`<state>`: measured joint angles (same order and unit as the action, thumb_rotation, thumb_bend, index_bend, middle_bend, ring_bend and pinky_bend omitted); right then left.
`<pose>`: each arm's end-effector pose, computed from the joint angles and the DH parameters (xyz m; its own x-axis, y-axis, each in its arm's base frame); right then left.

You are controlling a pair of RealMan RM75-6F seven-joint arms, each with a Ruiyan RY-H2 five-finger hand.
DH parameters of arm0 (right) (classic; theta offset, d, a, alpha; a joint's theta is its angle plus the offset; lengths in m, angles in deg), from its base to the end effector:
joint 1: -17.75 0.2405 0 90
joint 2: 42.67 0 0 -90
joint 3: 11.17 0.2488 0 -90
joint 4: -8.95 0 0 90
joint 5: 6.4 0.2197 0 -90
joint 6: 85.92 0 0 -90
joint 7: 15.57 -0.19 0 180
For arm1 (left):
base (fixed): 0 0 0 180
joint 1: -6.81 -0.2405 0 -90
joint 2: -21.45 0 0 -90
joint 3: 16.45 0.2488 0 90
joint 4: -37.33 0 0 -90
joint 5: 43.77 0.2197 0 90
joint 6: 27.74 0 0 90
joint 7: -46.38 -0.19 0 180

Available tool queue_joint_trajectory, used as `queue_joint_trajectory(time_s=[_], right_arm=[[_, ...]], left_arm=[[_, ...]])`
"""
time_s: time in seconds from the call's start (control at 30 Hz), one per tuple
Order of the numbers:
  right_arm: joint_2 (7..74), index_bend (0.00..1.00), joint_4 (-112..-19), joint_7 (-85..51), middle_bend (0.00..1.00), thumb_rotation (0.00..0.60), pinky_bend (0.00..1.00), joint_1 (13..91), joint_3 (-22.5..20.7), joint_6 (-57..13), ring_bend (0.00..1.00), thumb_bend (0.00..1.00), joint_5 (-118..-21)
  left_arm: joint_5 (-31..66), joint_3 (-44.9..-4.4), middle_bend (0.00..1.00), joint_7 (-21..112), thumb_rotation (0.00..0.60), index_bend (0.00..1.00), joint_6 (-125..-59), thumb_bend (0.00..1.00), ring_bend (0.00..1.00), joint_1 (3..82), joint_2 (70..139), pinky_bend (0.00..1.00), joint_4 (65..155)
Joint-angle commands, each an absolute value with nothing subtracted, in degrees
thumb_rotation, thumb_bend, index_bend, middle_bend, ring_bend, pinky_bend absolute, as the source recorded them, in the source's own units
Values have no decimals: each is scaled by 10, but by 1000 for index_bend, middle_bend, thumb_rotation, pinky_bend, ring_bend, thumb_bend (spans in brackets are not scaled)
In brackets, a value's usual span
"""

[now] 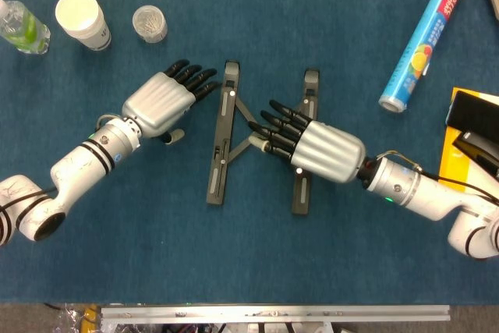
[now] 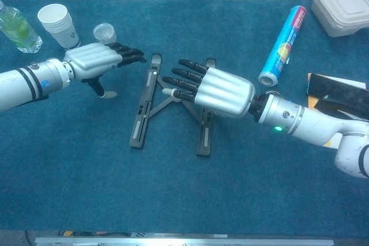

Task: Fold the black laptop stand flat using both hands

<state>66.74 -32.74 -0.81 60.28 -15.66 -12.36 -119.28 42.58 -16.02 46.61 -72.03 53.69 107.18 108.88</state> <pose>-0.1208 -0.3130 -0.1276 0.6759 0.3745 0.6348 -0.1197 -0.7941 0.5959 -0.1741 0.3759 -0.0668 0.6778 0.3284 0.6579 0.6766 -0.6287 -0.3833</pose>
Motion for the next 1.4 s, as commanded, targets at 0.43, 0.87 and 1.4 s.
queue_joint_trajectory(time_s=[0.43, 0.87, 1.4], right_arm=[[695, 0, -284, -23, 0, 600, 19, 610, -172, -98, 0, 0, -1186], [705, 0, -267, -31, 0, 600, 18, 623, -180, -87, 0, 0, -1183], [721, 0, -251, -28, 0, 600, 17, 635, -182, -87, 0, 0, -1173]], left_arm=[[414, -161, 0, 500, 600, 0, -692, 255, 0, 552, 1094, 39, 1071], [415, -163, 0, 529, 600, 0, -679, 255, 0, 566, 1123, 39, 1050], [416, -163, 0, 552, 600, 0, -682, 254, 0, 571, 1137, 39, 1042]])
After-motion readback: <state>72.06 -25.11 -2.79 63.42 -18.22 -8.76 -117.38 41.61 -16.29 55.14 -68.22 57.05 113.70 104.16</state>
